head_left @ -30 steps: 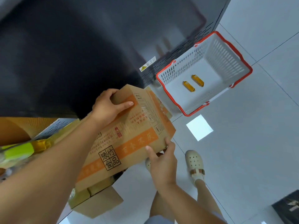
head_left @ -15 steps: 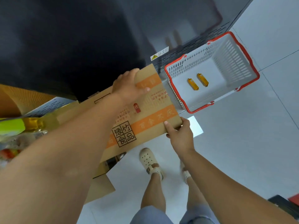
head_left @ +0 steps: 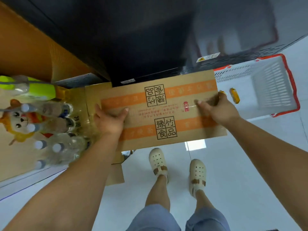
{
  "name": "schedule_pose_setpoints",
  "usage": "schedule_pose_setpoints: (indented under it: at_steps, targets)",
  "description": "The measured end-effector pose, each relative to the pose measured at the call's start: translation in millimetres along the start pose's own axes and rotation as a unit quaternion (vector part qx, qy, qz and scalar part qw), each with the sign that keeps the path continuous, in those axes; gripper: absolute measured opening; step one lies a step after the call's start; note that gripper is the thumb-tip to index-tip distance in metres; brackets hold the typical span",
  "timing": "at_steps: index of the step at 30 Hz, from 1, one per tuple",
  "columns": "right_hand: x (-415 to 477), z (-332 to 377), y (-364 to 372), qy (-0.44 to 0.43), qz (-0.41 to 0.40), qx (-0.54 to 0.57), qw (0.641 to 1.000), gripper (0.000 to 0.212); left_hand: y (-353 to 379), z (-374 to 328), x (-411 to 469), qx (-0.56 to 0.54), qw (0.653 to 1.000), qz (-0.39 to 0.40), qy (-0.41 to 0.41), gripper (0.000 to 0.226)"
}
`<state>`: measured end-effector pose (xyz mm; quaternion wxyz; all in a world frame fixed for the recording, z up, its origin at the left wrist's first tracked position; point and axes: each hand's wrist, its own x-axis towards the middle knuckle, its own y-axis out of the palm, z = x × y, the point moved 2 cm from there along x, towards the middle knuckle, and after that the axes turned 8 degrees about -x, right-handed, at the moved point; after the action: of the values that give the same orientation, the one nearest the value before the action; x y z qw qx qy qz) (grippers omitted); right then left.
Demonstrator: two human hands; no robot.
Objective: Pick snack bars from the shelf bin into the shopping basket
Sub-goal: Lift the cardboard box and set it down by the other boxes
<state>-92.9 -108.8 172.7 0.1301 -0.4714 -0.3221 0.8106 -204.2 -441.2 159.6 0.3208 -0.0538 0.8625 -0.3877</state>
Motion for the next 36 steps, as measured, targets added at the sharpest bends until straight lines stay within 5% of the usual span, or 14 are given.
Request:
schedule_pose_setpoints:
  at_steps: [4,8,21,36]
  targets:
    - [16.9,11.6,2.8,0.028,-0.016,0.005,0.999,0.074,-1.3,4.4,14.6,-0.108,0.992,0.030,-0.052,0.075]
    - [-1.8,-9.0,7.9,0.046,-0.045,0.032,0.997,0.063,-9.2,13.4,-12.9,-0.155,0.987,0.010,-0.040,0.067]
    - [-66.5,-161.0,14.6,0.043,0.007,-0.027,0.999,0.069,17.5,107.2,-163.6,-0.116,0.989,-0.023,-0.093,0.063]
    - [48.7,-246.3,142.1,0.094,0.013,-0.015,0.995,0.079,158.3,235.1,-83.7,-0.111,0.981,0.027,-0.154,0.070]
